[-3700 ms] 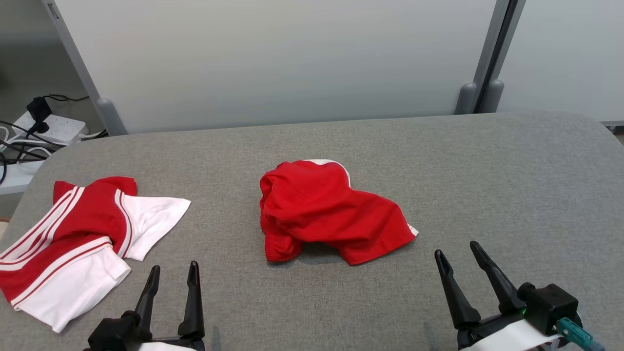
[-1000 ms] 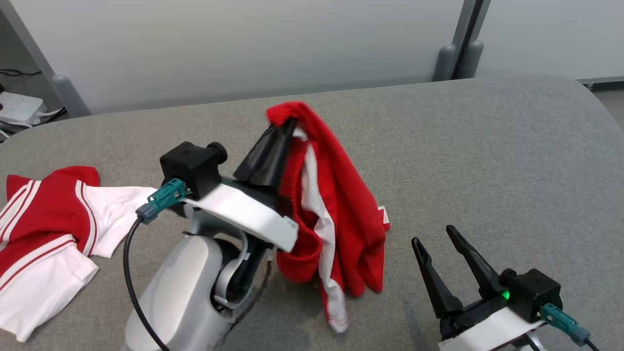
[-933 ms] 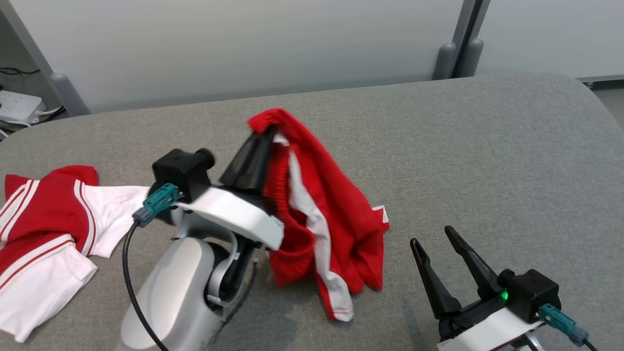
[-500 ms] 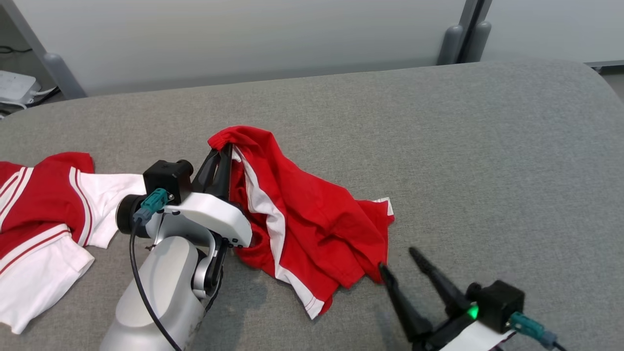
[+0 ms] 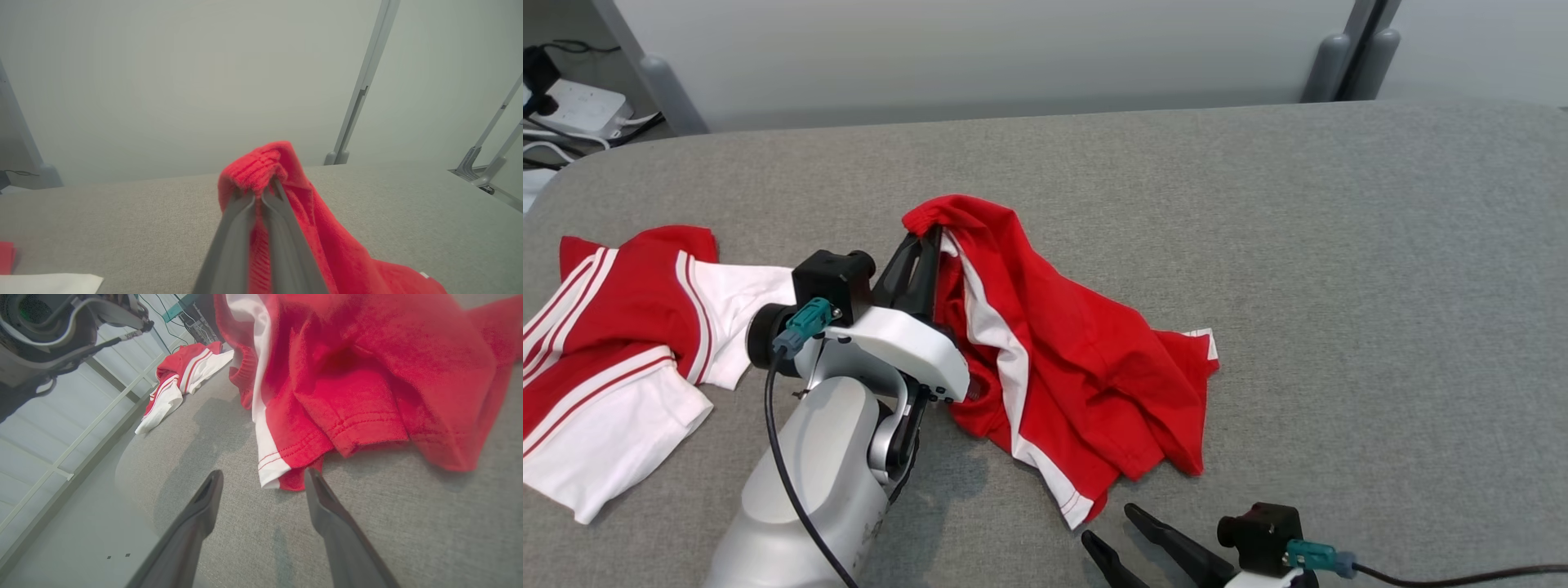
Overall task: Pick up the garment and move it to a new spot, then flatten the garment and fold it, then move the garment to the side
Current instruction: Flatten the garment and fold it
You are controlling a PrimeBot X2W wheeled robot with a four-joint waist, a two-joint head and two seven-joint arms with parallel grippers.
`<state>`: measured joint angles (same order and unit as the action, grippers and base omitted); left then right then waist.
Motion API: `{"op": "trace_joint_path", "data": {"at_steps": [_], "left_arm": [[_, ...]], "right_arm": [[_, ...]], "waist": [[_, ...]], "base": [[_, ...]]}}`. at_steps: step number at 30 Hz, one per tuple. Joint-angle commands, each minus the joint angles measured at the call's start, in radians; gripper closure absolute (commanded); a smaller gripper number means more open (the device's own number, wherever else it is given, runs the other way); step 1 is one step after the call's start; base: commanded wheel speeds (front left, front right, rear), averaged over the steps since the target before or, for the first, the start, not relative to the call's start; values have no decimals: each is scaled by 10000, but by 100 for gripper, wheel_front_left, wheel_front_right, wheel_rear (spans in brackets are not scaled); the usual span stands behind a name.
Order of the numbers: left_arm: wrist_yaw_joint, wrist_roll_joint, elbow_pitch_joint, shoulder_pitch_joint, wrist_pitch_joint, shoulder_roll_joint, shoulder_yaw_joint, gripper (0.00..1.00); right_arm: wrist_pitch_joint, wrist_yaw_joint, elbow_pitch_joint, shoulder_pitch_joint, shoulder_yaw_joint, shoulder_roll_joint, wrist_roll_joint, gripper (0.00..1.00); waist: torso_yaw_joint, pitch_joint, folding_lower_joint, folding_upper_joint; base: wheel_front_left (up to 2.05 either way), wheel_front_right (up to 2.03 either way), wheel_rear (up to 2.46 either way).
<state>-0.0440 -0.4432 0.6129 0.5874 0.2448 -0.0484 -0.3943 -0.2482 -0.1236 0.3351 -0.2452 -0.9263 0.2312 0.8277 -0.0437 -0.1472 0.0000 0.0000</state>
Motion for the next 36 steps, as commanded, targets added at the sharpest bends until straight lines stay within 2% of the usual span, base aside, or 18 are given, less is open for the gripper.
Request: {"op": "trace_joint_path", "data": {"at_steps": [1,3,4,6,8,12,14,15,16,17,18,24,25,26,31,36], "left_arm": [[42,-116,-189,496,93,-208,256,100],[53,-131,-164,565,108,-170,190,100],[59,-144,-156,603,114,-152,153,100],[72,-169,-146,681,125,-121,78,100],[80,-199,-140,752,134,-97,10,100],[84,-243,-169,862,148,-67,-106,100],[76,-264,-207,887,153,-57,-152,100],[74,-277,-231,898,155,-53,-169,100],[68,-288,-255,909,157,-49,-183,100],[60,-297,-274,917,159,-46,-198,100],[56,-304,-295,920,160,-44,-213,100],[62,-314,-346,868,165,-44,-250,100],[117,-321,-352,848,166,-104,-250,100],[117,-321,-352,848,166,-104,-250,100],[436,-500,-609,701,-40,-440,-241,100],[894,-1062,-1431,275,-801,-1009,-56,100]], "right_arm": [[-136,-71,-137,-255,-163,12,152,0],[-136,-71,83,-436,-435,-18,491,0],[-136,-71,182,-537,-546,-33,633,7],[-136,-71,366,-722,-780,-72,902,9],[-136,-71,538,-907,-984,-112,1127,18],[-136,-71,832,-1198,-1249,-179,1421,52],[-136,-71,933,-1299,-1316,-206,1490,55],[-136,-71,959,-1343,-1318,-223,1511,60],[-136,-71,981,-1383,-1326,-237,1522,71],[-136,-71,1002,-1423,-1335,-249,1531,88],[-136,-71,1024,-1459,-1349,-255,1534,100],[-136,-71,1018,-1582,-1173,-177,1422,100],[-136,-71,791,-1549,-759,-43,1205,100],[-136,-71,791,-1549,-759,-43,1205,100],[-136,-71,-413,-1194,1067,521,231,100],[-136,-71,-1871,-732,2872,1221,-890,100]], "waist": [[63,-53,0,0],[150,-114,0,0],[202,-158,0,0],[301,-243,0,0],[383,-316,0,0],[505,-448,0,0],[541,-496,0,0],[552,-520,0,0],[557,-547,0,0],[560,-570,0,0],[558,-590,0,0],[484,-599,0,0],[413,-568,0,0],[413,-568,0,0],[149,-355,0,0],[-194,-14,0,0]], "base": [[0,0,0],[0,0,0],[0,0,0],[0,0,0],[0,0,0],[0,0,0],[0,0,0],[0,0,0],[0,0,0],[0,0,0],[0,0,0],[0,0,0],[0,0,0],[0,0,0],[0,0,0],[0,0,0]]}}
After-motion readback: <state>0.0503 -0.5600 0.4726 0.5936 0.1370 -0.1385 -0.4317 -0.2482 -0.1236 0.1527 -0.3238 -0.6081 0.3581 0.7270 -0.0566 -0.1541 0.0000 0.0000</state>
